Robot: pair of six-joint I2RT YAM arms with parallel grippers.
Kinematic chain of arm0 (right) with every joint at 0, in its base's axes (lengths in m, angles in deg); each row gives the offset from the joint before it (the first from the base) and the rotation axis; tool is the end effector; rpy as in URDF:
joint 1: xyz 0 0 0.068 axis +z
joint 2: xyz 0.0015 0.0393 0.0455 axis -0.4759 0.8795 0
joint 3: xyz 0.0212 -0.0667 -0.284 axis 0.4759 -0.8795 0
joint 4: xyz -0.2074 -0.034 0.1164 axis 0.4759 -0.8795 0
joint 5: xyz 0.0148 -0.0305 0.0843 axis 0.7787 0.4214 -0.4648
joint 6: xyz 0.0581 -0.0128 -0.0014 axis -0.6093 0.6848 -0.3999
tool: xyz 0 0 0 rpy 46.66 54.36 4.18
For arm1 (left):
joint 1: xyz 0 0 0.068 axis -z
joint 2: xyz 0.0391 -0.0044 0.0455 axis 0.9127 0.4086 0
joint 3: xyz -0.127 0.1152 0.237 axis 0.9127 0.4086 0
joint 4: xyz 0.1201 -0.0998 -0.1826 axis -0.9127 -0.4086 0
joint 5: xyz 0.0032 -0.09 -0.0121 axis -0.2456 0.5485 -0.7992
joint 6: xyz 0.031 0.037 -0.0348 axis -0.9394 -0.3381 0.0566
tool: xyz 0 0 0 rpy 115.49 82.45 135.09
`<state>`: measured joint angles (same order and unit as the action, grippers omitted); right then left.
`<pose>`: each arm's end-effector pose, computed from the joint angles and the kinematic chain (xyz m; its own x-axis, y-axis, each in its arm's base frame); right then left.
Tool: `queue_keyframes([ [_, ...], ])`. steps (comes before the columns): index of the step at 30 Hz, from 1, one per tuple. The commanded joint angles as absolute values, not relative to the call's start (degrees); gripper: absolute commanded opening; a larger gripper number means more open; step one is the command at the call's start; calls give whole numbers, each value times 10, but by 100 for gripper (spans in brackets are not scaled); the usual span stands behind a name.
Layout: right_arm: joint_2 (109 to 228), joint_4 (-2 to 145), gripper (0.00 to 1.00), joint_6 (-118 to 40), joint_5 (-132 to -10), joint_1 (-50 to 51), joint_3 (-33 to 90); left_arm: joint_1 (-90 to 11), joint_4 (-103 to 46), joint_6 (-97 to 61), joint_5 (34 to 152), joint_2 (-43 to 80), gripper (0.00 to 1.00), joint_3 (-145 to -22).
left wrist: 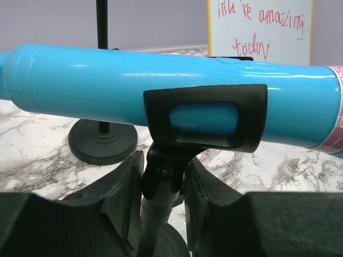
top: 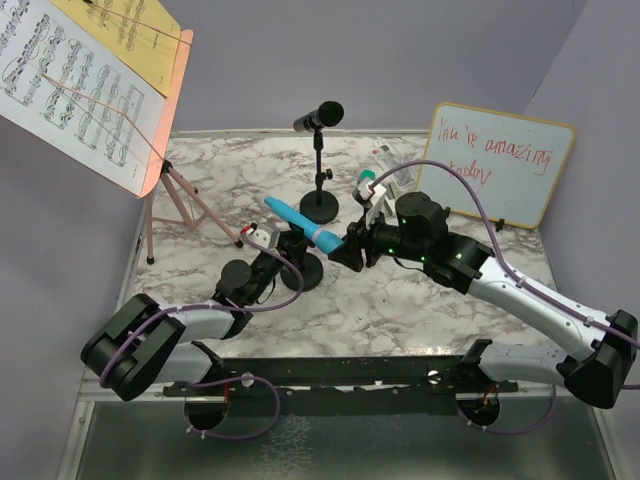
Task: Pack up the instrument practice props
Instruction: Adjust the microphone stand at the center of the board, then remove the microphone from the microphone stand.
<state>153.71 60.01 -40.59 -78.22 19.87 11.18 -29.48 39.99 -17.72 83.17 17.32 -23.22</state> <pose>0.1534 0.1892 0.3623 -0.3595 -0.1862 -0.9144 -0.8388 0.4937 0.2293 0.1737 -0.1266 0.2376 0.0004 -0.2645 -0.9644 0.5870 0.7808 -0.2139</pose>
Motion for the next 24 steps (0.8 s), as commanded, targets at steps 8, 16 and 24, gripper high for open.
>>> queue_keyframes([
  [8,1590,376,80,-448,-739,202,269,-301,391,-209,841,158,4,-222],
  [16,1719,288,81,-418,-760,203,432,-301,387,-220,867,158,4,-225],
  [24,1807,250,72,-401,-794,202,500,-300,380,-221,877,160,4,-231],
])
